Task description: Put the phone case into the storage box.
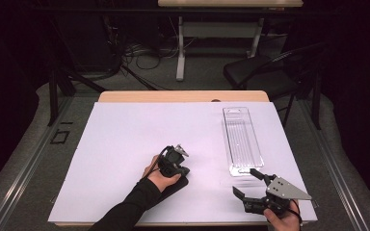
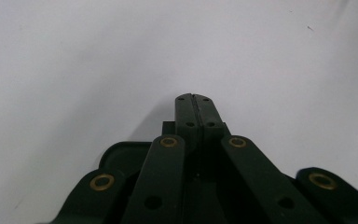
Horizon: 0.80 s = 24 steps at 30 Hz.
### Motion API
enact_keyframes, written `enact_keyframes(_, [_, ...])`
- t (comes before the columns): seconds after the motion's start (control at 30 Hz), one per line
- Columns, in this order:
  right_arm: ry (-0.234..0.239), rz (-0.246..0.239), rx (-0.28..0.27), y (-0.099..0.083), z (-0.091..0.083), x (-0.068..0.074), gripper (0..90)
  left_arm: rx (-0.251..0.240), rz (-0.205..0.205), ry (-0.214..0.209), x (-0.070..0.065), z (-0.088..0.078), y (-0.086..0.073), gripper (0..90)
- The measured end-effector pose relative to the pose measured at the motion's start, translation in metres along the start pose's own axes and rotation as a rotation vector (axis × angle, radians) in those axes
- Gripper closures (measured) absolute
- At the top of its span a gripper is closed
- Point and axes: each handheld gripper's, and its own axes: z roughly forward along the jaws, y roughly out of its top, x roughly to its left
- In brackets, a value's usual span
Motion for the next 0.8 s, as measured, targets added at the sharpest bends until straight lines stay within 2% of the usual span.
enact_keyframes(0.3, [0.0, 0.002, 0.0, 0.0, 0.0, 0.0, 14.0, 0.0, -0.007, -0.01, 0.0, -0.002, 0.0, 89.4])
enact_keyframes(0.37, [0.001, 0.002, 0.007, 0.0, 0.0, -0.001, 14.0, -0.014, -0.012, -0.018, 0.0, -0.005, 0.0, 88.8])
enact_keyframes(0.5, [0.001, 0.003, 0.007, 0.0, 0.0, -0.001, 14.0, -0.035, -0.021, -0.029, -0.002, -0.016, 0.0, 83.3])
enact_keyframes(0.57, [0.002, 0.004, 0.007, 0.0, 0.0, 0.0, 14.0, -0.043, -0.023, -0.017, -0.004, -0.023, -0.001, 81.3])
enact_keyframes(0.6, [0.001, 0.003, 0.006, 0.0, 0.0, 0.0, 14.0, -0.046, -0.025, -0.018, -0.004, -0.026, -0.001, 76.7])
enact_keyframes(0.67, [0.001, 0.001, 0.005, 0.0, 0.0, 0.0, 14.0, -0.049, -0.039, -0.023, -0.004, -0.033, -0.004, 73.4])
enact_keyframes(0.73, [0.001, 0.001, 0.006, 0.0, 0.0, 0.0, 14.0, -0.044, -0.034, -0.023, -0.004, -0.035, -0.005, 72.1])
enact_keyframes(0.8, [0.0, 0.0, 0.008, 0.0, 0.0, 0.0, 14.0, -0.037, -0.041, -0.019, -0.004, -0.04, -0.009, 66.9])
